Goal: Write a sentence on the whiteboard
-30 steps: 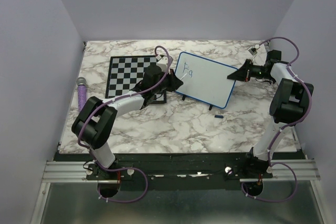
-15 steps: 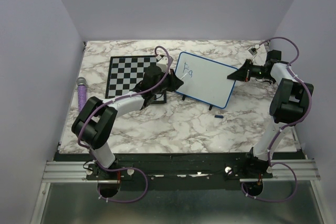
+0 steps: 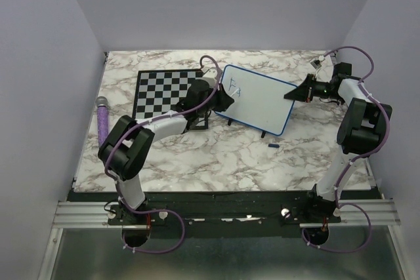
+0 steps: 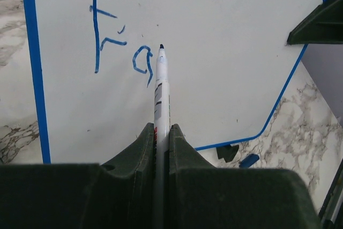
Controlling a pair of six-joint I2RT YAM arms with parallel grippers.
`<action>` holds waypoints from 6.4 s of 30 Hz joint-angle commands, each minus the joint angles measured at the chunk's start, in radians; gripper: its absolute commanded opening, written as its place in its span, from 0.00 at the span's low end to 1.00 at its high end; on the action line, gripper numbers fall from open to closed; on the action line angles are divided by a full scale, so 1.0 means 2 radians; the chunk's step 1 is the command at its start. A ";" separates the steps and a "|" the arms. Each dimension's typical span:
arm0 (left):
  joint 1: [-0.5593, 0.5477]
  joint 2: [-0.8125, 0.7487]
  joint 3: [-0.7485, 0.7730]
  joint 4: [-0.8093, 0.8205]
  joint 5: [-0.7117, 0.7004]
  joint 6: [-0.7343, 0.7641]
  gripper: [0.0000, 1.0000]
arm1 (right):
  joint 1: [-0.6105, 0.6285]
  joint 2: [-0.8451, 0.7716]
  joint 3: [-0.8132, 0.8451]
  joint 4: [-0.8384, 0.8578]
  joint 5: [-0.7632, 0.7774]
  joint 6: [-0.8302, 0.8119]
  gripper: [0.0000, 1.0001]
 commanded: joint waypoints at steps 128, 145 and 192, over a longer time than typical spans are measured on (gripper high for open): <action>-0.009 0.036 0.026 -0.056 0.013 0.004 0.00 | 0.004 -0.004 0.014 0.009 0.023 -0.024 0.00; -0.009 0.039 0.056 -0.040 0.046 -0.003 0.00 | 0.004 -0.004 0.015 0.009 0.023 -0.025 0.01; -0.011 0.078 0.111 -0.091 0.036 0.001 0.00 | 0.004 -0.002 0.016 0.008 0.023 -0.025 0.01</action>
